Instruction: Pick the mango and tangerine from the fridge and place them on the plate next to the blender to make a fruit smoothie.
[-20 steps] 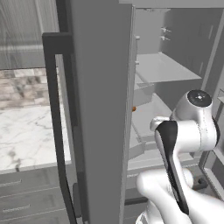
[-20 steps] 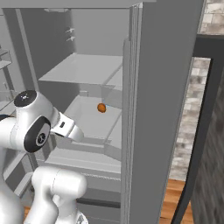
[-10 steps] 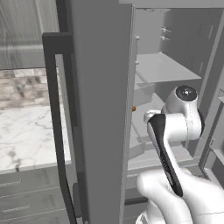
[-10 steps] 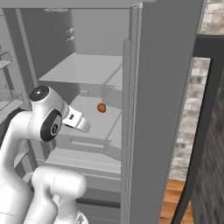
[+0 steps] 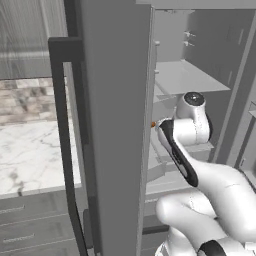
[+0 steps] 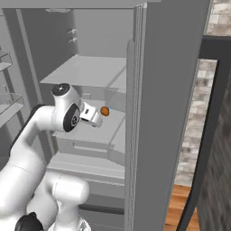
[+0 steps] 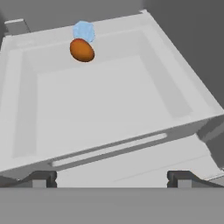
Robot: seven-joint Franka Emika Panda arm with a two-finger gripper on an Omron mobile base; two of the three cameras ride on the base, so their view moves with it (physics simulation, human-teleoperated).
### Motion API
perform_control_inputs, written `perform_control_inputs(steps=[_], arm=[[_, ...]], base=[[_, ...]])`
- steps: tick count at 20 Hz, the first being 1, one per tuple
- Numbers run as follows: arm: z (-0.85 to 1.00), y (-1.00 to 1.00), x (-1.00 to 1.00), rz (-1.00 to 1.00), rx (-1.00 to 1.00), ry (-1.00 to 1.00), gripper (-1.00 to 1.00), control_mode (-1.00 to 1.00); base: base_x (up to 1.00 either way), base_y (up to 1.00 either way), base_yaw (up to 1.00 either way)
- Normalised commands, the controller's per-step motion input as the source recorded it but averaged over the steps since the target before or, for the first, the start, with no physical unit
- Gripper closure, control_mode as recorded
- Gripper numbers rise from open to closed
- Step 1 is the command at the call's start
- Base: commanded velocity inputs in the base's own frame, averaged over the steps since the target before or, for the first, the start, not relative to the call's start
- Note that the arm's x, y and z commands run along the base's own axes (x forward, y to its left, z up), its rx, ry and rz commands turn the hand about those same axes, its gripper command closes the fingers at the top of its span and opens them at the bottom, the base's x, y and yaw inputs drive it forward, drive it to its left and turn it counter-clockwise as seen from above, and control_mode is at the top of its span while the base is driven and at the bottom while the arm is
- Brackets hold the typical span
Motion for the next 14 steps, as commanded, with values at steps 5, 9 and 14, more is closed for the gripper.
perform_control_inputs(steps=[5, 9, 14], arm=[[-0.29, -0.04, 0.84, 0.05, 0.0, 0.05, -1.0, -1.0], [-0.34, 0.0, 0.62, 0.05, 0.0, 0.0, -1.0, -1.0], [-0.12, 0.0, 0.09, 0.0, 0.0, 0.0, -1.0, -1.0]], base=[[0.0, 0.0, 0.0], [0.0, 0.0, 0.0], [0.0, 0.0, 0.0]])
